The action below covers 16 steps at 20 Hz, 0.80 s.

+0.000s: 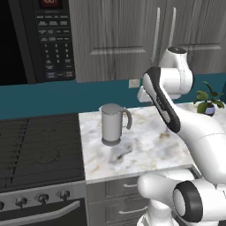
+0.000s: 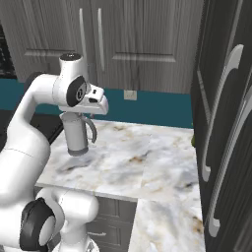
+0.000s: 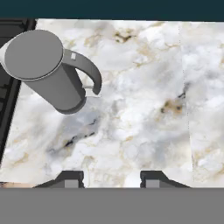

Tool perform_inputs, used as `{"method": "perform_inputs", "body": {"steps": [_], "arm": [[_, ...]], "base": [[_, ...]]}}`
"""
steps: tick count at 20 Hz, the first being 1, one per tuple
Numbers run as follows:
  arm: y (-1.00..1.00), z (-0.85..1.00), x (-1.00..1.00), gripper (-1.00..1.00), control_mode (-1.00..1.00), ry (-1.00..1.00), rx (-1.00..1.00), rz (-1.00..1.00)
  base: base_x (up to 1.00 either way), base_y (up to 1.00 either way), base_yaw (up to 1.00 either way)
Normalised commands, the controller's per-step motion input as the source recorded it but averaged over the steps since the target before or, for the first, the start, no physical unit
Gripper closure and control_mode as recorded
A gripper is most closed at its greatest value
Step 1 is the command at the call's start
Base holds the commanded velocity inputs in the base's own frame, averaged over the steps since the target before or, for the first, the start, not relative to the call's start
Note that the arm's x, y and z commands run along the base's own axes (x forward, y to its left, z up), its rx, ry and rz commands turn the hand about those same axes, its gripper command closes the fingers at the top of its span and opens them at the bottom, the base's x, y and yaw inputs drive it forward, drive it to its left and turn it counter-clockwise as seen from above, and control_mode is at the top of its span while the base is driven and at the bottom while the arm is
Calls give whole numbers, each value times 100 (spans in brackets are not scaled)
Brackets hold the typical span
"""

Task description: Navigate to the stand mixer.

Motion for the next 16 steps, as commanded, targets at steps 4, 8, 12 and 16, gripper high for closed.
{"method": "perform_inputs", "body": {"steps": [4, 8, 12, 16], "arm": [[0, 0, -59, -100, -100, 0, 0, 0], [0, 0, -98, -100, -100, -2, 0, 0], [0, 0, -100, -100, -100, -2, 0, -1], [0, 2, -89, -100, -100, -6, 0, -3]], "base": [[0, 0, 0], [0, 0, 0], [0, 0, 0], [0, 0, 0]]}}
